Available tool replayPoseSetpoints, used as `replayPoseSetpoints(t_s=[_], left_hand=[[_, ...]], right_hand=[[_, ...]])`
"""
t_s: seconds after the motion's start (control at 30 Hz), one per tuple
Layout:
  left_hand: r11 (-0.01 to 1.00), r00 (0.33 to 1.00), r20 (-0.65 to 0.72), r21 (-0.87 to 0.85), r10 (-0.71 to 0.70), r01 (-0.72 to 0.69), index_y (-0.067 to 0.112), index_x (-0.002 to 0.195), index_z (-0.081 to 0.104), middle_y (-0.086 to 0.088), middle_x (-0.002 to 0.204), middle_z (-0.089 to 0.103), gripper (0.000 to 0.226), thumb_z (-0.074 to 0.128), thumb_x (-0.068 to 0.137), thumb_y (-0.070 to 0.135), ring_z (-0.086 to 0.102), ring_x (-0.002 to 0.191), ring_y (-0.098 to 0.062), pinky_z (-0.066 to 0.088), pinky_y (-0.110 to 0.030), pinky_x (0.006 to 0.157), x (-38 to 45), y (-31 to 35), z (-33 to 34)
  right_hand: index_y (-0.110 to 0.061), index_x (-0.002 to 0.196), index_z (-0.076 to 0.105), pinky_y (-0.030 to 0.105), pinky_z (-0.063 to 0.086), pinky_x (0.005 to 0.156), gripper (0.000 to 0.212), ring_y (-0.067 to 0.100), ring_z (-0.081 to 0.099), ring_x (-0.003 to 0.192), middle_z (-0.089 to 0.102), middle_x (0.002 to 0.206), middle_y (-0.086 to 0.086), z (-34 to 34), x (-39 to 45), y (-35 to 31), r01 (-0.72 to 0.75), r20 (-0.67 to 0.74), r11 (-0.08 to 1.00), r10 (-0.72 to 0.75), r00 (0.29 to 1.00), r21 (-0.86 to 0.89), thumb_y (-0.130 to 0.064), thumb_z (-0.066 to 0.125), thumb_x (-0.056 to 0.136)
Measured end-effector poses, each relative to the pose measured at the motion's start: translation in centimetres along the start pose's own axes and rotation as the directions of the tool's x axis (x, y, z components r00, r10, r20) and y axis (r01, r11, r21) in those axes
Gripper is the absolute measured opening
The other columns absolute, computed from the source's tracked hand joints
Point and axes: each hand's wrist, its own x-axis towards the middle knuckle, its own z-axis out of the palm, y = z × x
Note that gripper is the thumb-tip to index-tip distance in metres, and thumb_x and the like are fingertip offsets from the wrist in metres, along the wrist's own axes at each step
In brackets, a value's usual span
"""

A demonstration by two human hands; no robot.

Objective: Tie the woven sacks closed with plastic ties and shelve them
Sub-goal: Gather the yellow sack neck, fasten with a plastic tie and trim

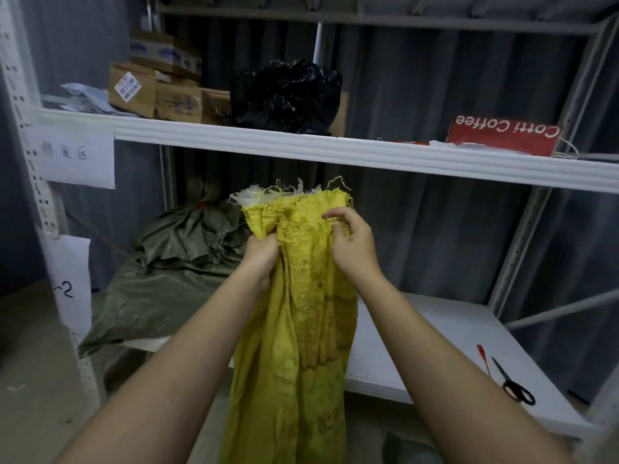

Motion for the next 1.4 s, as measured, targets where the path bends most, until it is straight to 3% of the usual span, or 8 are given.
replayPoseSetpoints(t_s=[0.17, 0.3, 0.4, 0.57, 0.77, 1.03, 1.3, 1.4], left_hand=[[0.993, 0.997, 0.081, -0.114, -0.017, 0.026, 0.014, 0.110, 0.066, -0.012, 0.100, 0.072, 0.033, 0.070, 0.079, 0.027, 0.068, 0.092, -0.033, 0.054, -0.053, 0.084, -1.1, -0.2, 0.9], [0.988, 0.992, 0.118, -0.139, -0.046, 0.062, 0.010, 0.108, 0.067, -0.015, 0.097, 0.072, 0.028, 0.067, 0.082, 0.022, 0.068, 0.091, -0.033, 0.055, -0.053, 0.083, -1.4, -0.6, 1.0], [0.986, 0.992, 0.121, -0.151, -0.045, 0.063, 0.009, 0.112, 0.065, -0.015, 0.099, 0.070, 0.028, 0.058, 0.090, 0.026, 0.068, 0.090, -0.032, 0.057, -0.045, 0.077, -1.9, -0.6, 0.7], [0.997, 0.978, 0.207, -0.072, 0.032, -0.017, 0.017, 0.114, 0.061, -0.007, 0.099, 0.070, 0.033, 0.047, 0.095, 0.040, 0.068, 0.081, -0.017, 0.053, -0.024, 0.051, -3.3, -0.3, -0.1], [0.994, 0.921, 0.375, -0.052, 0.105, -0.092, 0.018, 0.131, 0.050, -0.001, 0.117, 0.064, 0.055, 0.048, 0.087, 0.051, 0.063, 0.103, -0.013, 0.052, -0.022, 0.077, -4.8, -0.7, -0.6], [0.969, 0.842, 0.504, 0.038, 0.193, -0.245, 0.022, 0.127, 0.048, 0.006, 0.119, 0.062, 0.078, 0.083, 0.060, 0.044, 0.060, 0.111, -0.011, 0.049, -0.030, 0.096, -5.2, -2.3, 0.1], [0.928, 0.933, 0.096, 0.108, 0.347, -0.356, 0.012, 0.128, 0.051, -0.002, 0.123, 0.058, 0.055, 0.070, 0.077, 0.007, 0.054, 0.114, -0.014, 0.043, -0.025, 0.095, -4.4, -2.9, 4.7], [0.908, 0.948, 0.080, 0.274, 0.308, -0.318, 0.011, 0.128, 0.050, -0.002, 0.114, 0.056, 0.049, 0.065, 0.082, 0.010, 0.049, 0.104, -0.010, 0.036, -0.016, 0.084, -3.5, -3.3, 4.6]], right_hand=[[-0.033, 0.098, 0.069, 0.041, 0.039, 0.106, 0.030, 0.016, 0.051, 0.119, 0.057, 0.124, 0.005, -0.6, -1.5, -0.1, -0.150, 0.177, 0.961, 0.110, 0.978, 0.231, -0.024, 0.046, 0.081], [-0.031, 0.109, 0.059, 0.028, 0.030, 0.107, 0.035, 0.011, 0.034, 0.126, 0.037, 0.132, -0.002, -2.0, -2.6, -0.1, -0.048, 0.342, 0.998, 0.056, 0.938, -0.031, -0.039, 0.072, 0.078], [-0.023, 0.092, 0.062, 0.031, 0.033, 0.103, 0.025, 0.017, 0.033, 0.126, 0.037, 0.123, -0.005, -2.4, -2.3, 0.5, 0.119, 0.256, 0.959, -0.051, 0.965, -0.257, -0.032, 0.077, 0.074], [-0.032, 0.074, 0.056, 0.014, 0.035, 0.098, 0.027, 0.014, 0.040, 0.121, 0.039, 0.123, -0.007, -2.0, -2.8, 0.2, 0.040, 0.054, 0.999, -0.041, 0.998, 0.017, -0.022, 0.080, 0.071], [-0.026, 0.080, 0.056, 0.005, 0.038, 0.070, 0.025, -0.007, 0.050, 0.081, 0.045, 0.086, -0.013, -1.1, -3.2, 0.1, 0.245, -0.128, 0.969, -0.240, 0.962, 0.021, -0.019, 0.079, 0.073], [-0.020, 0.076, 0.061, 0.037, 0.056, 0.078, 0.017, 0.020, 0.067, 0.085, 0.068, 0.087, 0.002, -2.7, 0.0, -3.2, -0.199, 0.375, 0.980, 0.176, 0.910, 0.024, -0.018, 0.078, 0.074], [-0.023, 0.096, 0.066, 0.026, 0.050, 0.079, 0.026, 0.009, 0.060, 0.090, 0.062, 0.098, -0.007, -3.3, 0.0, -3.2, 0.114, 0.180, 0.993, -0.114, 0.977, 0.014, -0.005, 0.057, 0.079], [-0.015, 0.118, 0.060, 0.033, 0.050, 0.087, 0.048, 0.020, 0.054, 0.108, 0.055, 0.119, 0.005, -5.6, -0.3, -1.7, 0.417, 0.069, 0.833, -0.422, 0.904, -0.363, -0.006, 0.048, 0.072]])
